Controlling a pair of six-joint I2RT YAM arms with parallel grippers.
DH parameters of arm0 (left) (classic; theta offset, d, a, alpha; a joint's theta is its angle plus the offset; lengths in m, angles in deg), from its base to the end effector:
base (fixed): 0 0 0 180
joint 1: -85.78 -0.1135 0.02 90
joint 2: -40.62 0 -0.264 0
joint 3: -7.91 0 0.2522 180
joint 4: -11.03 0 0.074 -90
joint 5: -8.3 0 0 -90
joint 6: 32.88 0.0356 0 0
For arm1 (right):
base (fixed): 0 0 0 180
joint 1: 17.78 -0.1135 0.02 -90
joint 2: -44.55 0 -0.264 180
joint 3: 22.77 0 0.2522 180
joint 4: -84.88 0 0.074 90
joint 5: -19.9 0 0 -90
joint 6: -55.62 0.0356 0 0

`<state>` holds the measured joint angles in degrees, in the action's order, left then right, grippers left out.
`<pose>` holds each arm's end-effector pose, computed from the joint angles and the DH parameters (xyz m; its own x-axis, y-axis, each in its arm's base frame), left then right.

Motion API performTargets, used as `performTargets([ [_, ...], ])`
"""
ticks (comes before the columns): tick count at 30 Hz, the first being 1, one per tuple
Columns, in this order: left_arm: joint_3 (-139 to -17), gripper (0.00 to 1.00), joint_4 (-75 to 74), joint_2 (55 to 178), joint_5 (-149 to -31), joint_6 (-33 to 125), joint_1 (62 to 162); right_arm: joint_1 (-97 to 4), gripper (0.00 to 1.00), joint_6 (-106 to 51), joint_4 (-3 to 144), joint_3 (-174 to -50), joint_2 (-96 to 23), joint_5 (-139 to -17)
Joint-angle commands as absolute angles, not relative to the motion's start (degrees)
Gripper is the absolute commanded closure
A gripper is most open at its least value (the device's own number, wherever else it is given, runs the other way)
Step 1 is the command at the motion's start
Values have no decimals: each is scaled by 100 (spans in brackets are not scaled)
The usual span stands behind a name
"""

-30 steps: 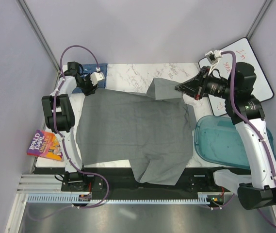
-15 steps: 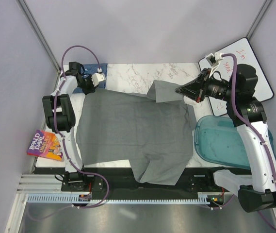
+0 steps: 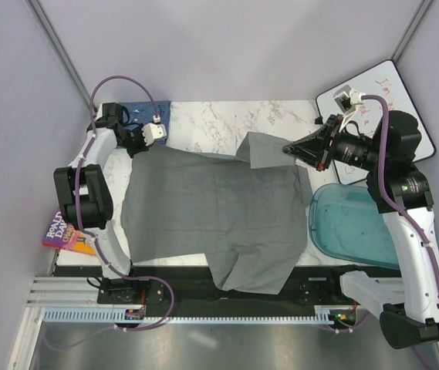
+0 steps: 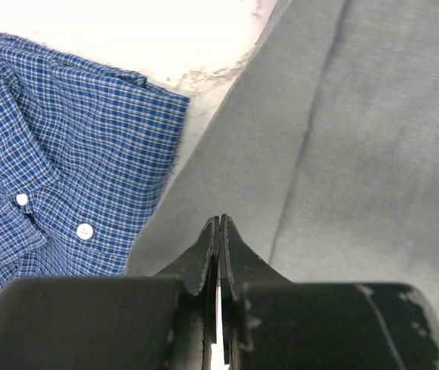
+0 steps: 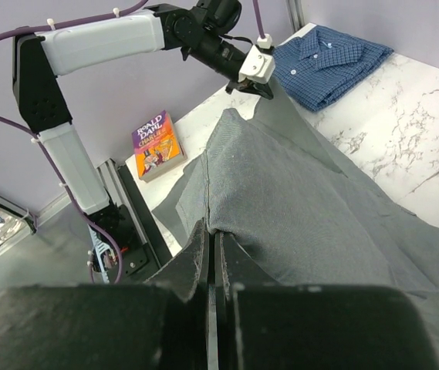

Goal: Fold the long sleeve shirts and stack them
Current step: Fold the shirt

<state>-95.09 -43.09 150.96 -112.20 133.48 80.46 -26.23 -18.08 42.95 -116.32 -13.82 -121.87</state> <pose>0.4118 0.0202 0.2369 -0.0493 0.8364 -0.5460 0.8881 0.2868 0.3592 0.1770 0.0546 0.4723 -0.3537 0.1230 -0.9272 -0.7953 0.4823 0.3673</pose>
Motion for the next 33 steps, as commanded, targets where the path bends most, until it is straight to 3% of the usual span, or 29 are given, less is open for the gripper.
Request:
performTargets([
  [1,-8954,98,-4343,14539,-11317,13929,8042,-2604,100,-1742,4203,-11511,-1092,-12249],
  [14,-7380,98,-4351,13598,-11158,14449,8059,-2613,100,-2128,3614,-11160,-705,-12064],
  [33,-6404,98,-4343,13405,-10841,14748,8059,-2604,100,-2163,3412,-10780,-520,-12064],
])
